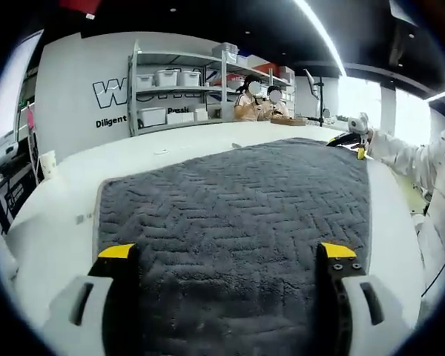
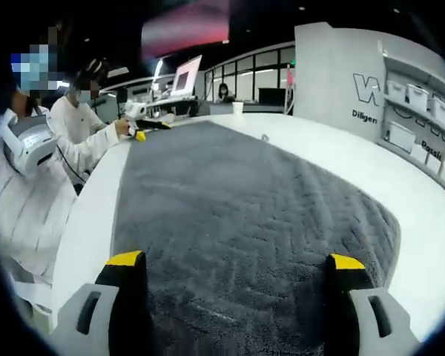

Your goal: Open the folded towel by lifting each exposed corner and separating the folded layers until the towel lies flat within the target outline without major curled edges

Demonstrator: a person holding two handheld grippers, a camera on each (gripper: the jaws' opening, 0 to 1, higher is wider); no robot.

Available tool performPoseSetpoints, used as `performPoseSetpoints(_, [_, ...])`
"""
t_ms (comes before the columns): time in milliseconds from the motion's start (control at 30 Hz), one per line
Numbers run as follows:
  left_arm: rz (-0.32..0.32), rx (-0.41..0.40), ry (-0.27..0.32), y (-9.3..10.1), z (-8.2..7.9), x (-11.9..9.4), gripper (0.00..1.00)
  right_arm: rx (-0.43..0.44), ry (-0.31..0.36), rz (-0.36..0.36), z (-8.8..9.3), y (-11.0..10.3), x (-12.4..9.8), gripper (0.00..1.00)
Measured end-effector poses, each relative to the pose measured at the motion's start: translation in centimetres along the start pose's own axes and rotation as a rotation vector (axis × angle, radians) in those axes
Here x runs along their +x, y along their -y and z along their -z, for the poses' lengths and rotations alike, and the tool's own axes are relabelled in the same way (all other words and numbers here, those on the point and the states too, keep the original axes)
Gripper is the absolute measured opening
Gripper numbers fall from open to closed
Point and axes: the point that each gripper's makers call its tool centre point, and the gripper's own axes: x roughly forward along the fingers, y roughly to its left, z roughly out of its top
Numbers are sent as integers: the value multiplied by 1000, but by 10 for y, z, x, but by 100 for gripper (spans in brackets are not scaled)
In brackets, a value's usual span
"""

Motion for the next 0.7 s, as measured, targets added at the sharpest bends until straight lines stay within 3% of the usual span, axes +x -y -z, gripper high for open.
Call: performPoseSetpoints(700, [-2, 4, -1, 1, 3, -5, 97, -6, 7, 3, 3, 0, -4, 100])
